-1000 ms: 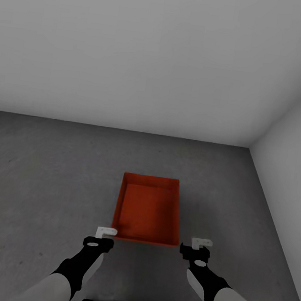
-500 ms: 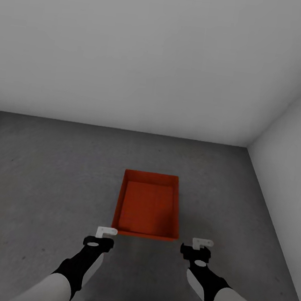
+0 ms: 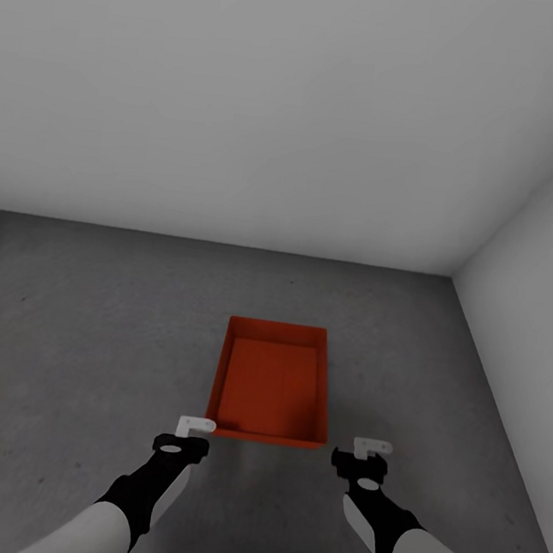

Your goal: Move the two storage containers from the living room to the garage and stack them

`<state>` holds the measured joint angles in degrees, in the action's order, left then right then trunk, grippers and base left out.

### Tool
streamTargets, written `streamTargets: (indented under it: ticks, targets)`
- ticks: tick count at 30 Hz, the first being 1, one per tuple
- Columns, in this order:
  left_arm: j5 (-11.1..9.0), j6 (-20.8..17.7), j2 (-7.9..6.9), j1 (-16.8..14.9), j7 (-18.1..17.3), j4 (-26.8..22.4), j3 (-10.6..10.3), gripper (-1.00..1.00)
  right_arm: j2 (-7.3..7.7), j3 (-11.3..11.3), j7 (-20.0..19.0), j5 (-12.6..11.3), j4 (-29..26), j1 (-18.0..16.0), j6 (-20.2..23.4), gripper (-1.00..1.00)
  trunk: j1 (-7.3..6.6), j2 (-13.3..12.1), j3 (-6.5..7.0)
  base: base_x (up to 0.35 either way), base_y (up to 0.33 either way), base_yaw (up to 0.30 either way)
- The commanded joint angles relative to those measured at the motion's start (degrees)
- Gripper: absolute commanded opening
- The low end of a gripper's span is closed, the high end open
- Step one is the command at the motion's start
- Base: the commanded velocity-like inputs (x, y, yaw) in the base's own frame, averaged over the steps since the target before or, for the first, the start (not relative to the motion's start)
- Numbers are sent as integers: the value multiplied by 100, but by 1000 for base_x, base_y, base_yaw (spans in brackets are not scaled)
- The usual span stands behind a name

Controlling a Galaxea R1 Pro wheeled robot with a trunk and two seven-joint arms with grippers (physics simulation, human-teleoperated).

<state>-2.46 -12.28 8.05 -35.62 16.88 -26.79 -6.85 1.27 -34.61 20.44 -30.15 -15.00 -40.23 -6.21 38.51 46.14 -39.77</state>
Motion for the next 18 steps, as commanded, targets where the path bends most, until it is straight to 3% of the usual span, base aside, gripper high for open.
streamTargets:
  ticks: [1, 13, 18]
  targets:
    - [-30, -37, -5, 1, 46, -7, -46, 100, 0, -46, 21, -62, 14, -3, -21, 100, 1, 4, 5, 0, 0, 0]
    - [-76, -25, -20, -1, 57, 164, -48, 100, -57, -55, -7, -86, 135, 7, 0, 100, 1, 4, 113, 0, 0, 0]
    - [-83, -4, -20, 0, 5, 296, -45, 100, -105, -56, -94, -79, 816, 12, -25, 100, 1, 4, 158, 0, 0, 0]
